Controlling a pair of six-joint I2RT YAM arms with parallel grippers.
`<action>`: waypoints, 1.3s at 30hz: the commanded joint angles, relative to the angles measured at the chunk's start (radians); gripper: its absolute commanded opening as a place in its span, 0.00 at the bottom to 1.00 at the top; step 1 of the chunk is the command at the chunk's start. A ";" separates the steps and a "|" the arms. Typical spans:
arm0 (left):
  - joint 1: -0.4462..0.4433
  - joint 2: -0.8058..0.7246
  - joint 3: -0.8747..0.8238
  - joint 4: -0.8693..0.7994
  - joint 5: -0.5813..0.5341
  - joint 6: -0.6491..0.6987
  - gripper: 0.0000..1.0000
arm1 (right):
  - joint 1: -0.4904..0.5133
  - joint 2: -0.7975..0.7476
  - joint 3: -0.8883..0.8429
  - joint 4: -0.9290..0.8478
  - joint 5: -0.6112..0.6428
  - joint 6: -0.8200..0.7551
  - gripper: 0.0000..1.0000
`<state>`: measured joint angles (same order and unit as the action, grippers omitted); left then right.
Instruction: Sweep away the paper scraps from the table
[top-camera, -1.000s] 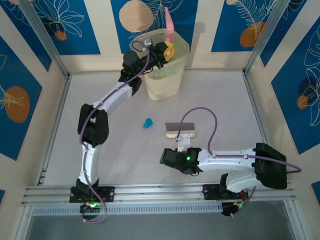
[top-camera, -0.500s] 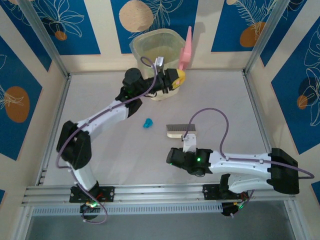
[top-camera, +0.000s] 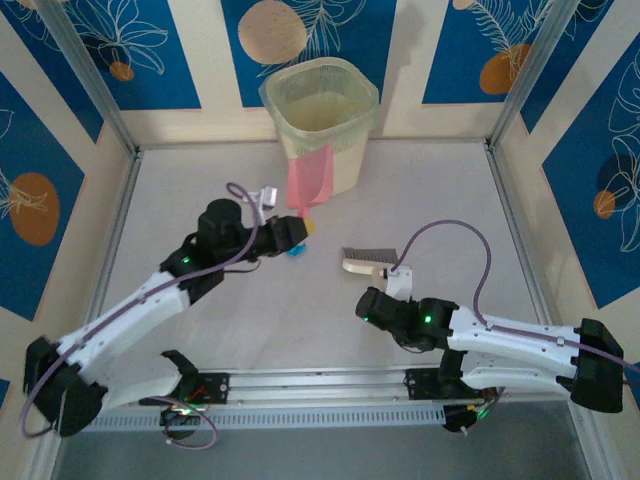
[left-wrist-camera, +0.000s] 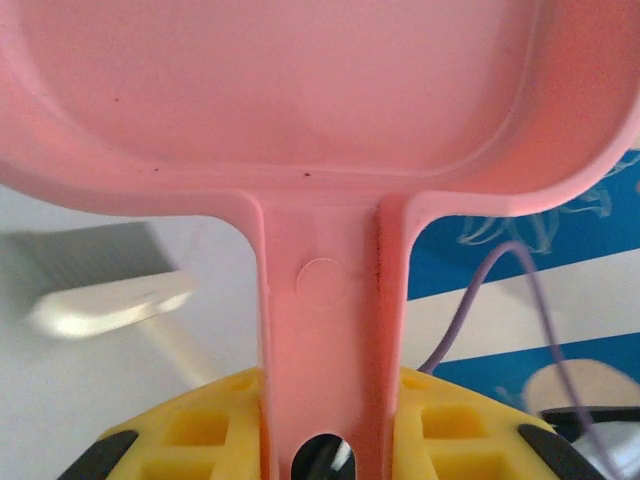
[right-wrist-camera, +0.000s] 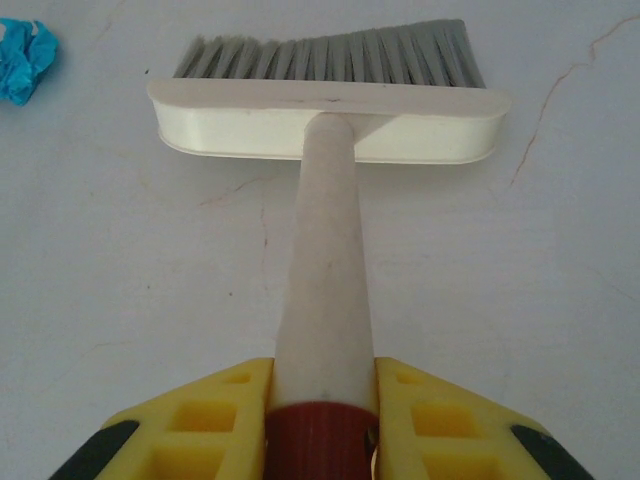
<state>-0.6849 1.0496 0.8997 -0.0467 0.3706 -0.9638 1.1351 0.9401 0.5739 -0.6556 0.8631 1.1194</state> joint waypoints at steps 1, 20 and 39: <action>-0.006 -0.114 -0.008 -0.351 -0.130 0.226 0.00 | -0.034 -0.010 0.030 -0.033 -0.020 -0.014 0.00; -0.044 -0.381 -0.309 -0.723 -0.137 0.257 0.00 | -0.213 0.191 0.300 0.025 -0.141 -0.156 0.00; -0.271 -0.219 -0.433 -0.588 -0.269 0.192 0.00 | -0.190 0.569 0.581 0.115 -0.248 -0.233 0.00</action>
<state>-0.9348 0.8154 0.4866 -0.6819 0.1440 -0.7544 0.9321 1.4986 1.1168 -0.5793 0.6445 0.9085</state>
